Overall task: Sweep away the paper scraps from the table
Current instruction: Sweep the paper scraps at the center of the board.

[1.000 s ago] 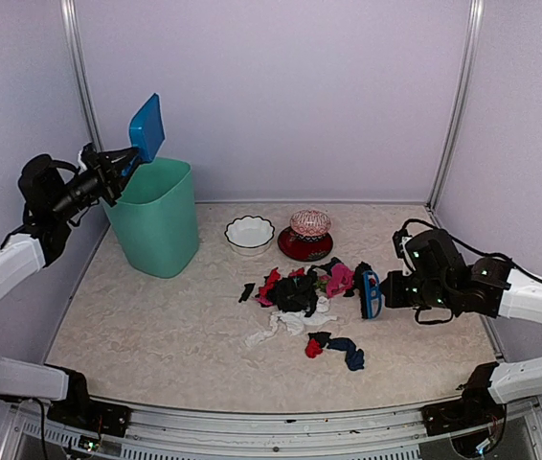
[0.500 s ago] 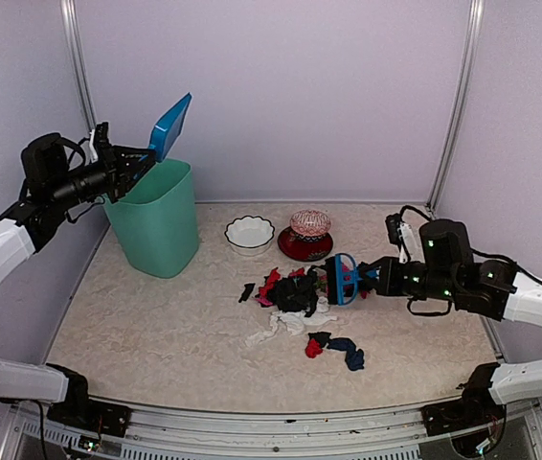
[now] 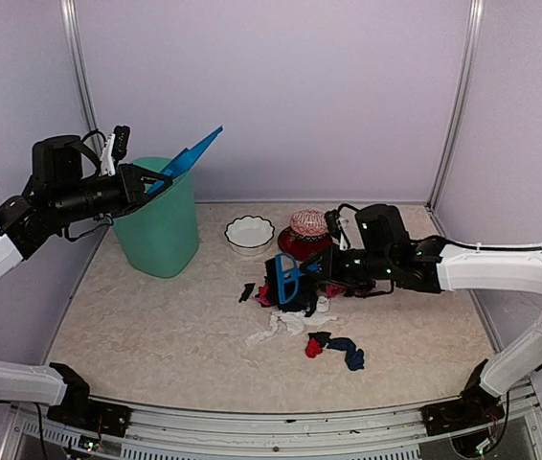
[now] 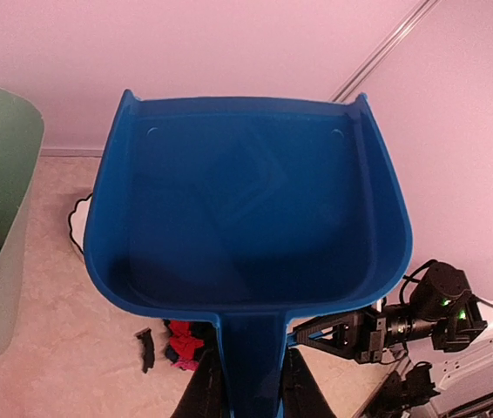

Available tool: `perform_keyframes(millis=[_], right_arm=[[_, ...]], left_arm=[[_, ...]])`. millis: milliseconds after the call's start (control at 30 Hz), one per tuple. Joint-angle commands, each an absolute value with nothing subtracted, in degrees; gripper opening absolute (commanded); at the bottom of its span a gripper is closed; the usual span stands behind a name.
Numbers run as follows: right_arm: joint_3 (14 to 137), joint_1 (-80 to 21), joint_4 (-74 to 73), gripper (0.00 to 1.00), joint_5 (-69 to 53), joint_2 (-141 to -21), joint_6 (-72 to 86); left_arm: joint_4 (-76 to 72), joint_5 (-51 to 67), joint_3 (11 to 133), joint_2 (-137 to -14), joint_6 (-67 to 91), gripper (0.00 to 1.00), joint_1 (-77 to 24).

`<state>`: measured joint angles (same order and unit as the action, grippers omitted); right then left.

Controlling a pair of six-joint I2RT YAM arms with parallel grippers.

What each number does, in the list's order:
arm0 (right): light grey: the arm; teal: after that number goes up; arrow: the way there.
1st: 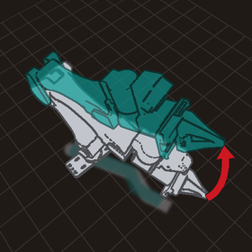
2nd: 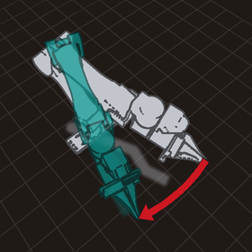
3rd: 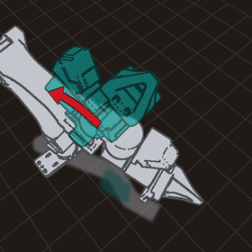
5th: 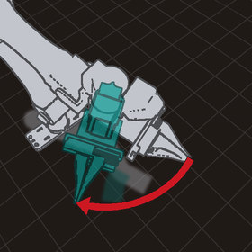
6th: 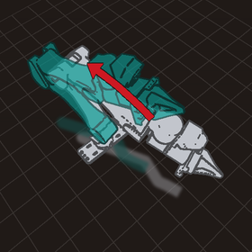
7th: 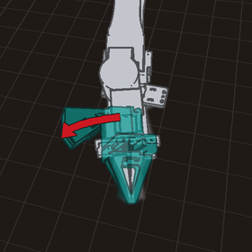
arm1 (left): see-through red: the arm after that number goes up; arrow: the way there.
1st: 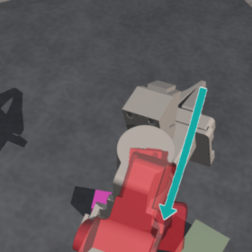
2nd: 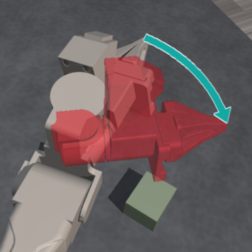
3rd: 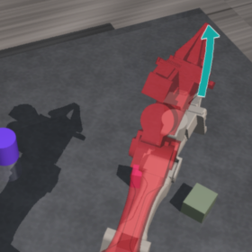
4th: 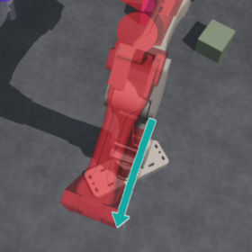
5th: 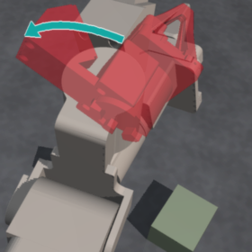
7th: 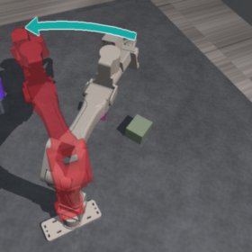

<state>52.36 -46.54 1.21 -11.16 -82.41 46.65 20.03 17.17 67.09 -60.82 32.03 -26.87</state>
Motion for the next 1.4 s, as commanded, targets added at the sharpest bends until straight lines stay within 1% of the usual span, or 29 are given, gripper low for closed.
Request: perform_keyframes(millis=[0, 233, 400, 567, 800, 1067, 1200, 1367], right_arm=[[59.7, -48.9, 8.2, 0.0, -12.5, -90.4, 52.8], [69.4, -50.9, 10.8, 0.0, -11.7, -104.3, 62.2], [71.5, -51.0, 12.2, 0.0, -9.4, -110.2, 67.7], [72.4, -51.0, 12.1, 0.0, -7.9, -113.8, 70.8], [72.2, -50.8, 7.8, 0.0, -3.4, -114.0, 71.1], [71.9, -49.0, -2.0, 0.0, -1.3, -111.5, 72.3], [69.9, -48.1, -6.8, 0.0, 0.1, -109.0, 73.4], [64.7, -47.2, -9.5, 0.0, 2.3, -104.1, 73.9]], left_arm=[[26.6, 8.0, 69.5, -58.3, 23.7, 0.0, -30.5], [31.2, 3.4, 69.5, -56.9, 20.0, 0.0, -34.2], [32.7, 3.2, 69.1, -56.1, 18.6, 0.0, -35.9], [34.2, 2.3, 68.2, -55.0, 17.5, 0.0, -38.2], [35.0, 1.4, 67.5, -54.3, 17.0, 0.0, -39.3], [35.0, 0.6, 66.6, -55.1, 16.9, 0.0, -40.6], [34.8, -0.3, 66.8, -55.9, 16.9, 0.0, -42.3], [34.6, -1.7, 67.2, -57.0, 17.3, 0.0, -44.5]])
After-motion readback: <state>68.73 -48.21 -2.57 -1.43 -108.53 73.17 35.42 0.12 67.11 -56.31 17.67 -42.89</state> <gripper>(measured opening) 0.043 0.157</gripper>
